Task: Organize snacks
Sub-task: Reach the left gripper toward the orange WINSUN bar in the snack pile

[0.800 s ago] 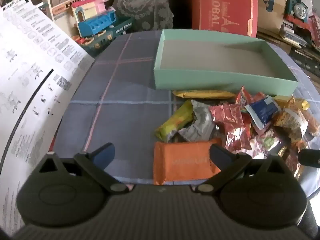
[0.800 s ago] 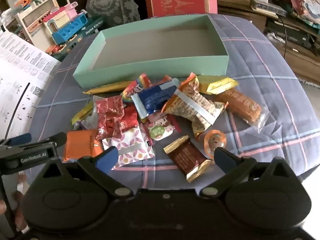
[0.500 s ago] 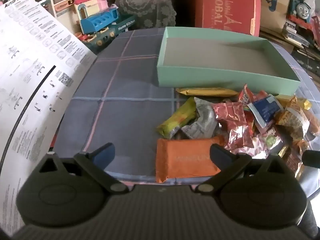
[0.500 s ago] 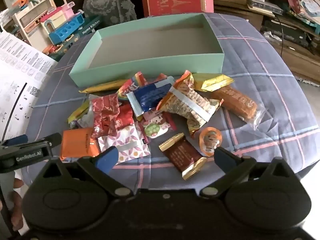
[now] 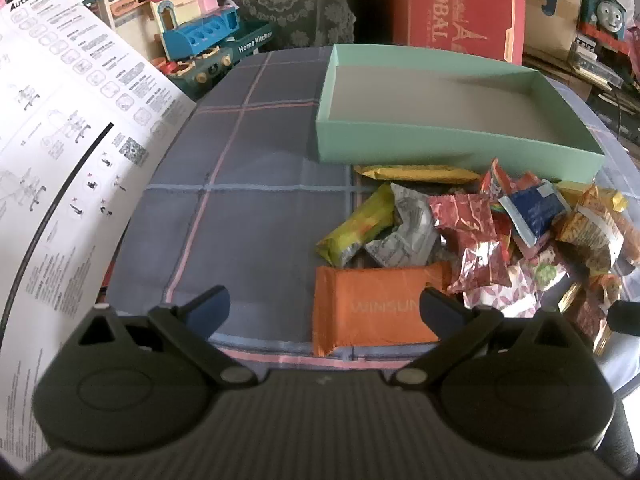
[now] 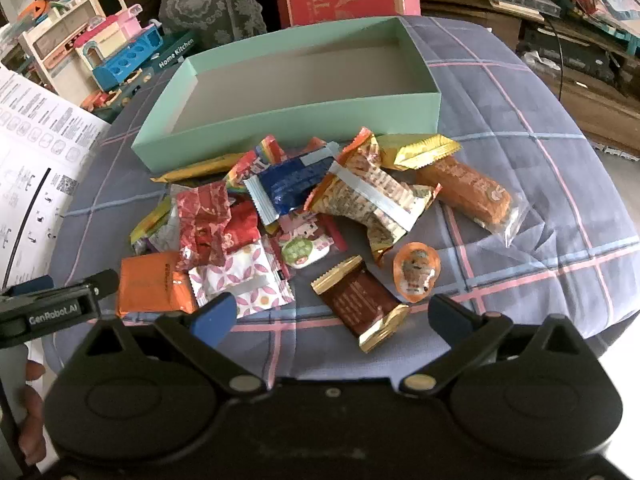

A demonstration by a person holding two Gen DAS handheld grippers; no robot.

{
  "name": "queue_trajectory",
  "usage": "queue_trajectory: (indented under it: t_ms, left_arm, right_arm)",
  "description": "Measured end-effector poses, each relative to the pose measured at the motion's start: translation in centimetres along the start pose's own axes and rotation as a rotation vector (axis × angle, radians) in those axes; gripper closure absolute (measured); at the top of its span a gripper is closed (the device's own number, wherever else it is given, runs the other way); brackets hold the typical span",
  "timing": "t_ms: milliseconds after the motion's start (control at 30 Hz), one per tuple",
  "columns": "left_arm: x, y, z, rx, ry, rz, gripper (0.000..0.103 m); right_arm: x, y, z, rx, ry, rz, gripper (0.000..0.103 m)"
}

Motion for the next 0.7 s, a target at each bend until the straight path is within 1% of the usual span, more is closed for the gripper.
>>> queue_trajectory:
  t_ms: [433, 500, 567, 600, 700]
  left_arm:
    - [-0.19, -0.2, -0.18, -0.005, 0.017, 0.003, 0.0]
    - [-0.02, -0.23, -0.16, -0.006, 0.036, -0.008, 0.0]
    - [0.29, -0.35, -0.01, -0.001, 0.064, -0.037, 0.0]
    - [0.42, -0.41, 0.12, -0.012, 0.081, -0.053, 0.0]
    - [0.58, -0.57, 0.23, -0.085, 0.141, -0.093, 0.0]
  right_arm:
    - [-0.21, -0.05, -0.13, 0.006, 0.011, 0.002, 0.0]
    - [-0.22, -0.06, -0.16, 0.006, 0.011, 0.002, 0.0]
    - [-0.22, -0.04, -0.14, 0.006, 0.012, 0.004, 0.0]
    - [-0.27, 0.0, -0.19, 0.007, 0.013, 0.006, 0.0]
    - [-0.47, 0.24, -0.32, 0.011, 0.018, 0.017, 0.0]
Point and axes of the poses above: each gripper's, at about its wrist camera, not at the fingertips, and y roughly the way its jaws point, z to its left, x to its top, the point moved 6 cm from there along y, roughly the way its jaws point, and after that the axes turned 2 degrees about x, right-handed, at the moved point
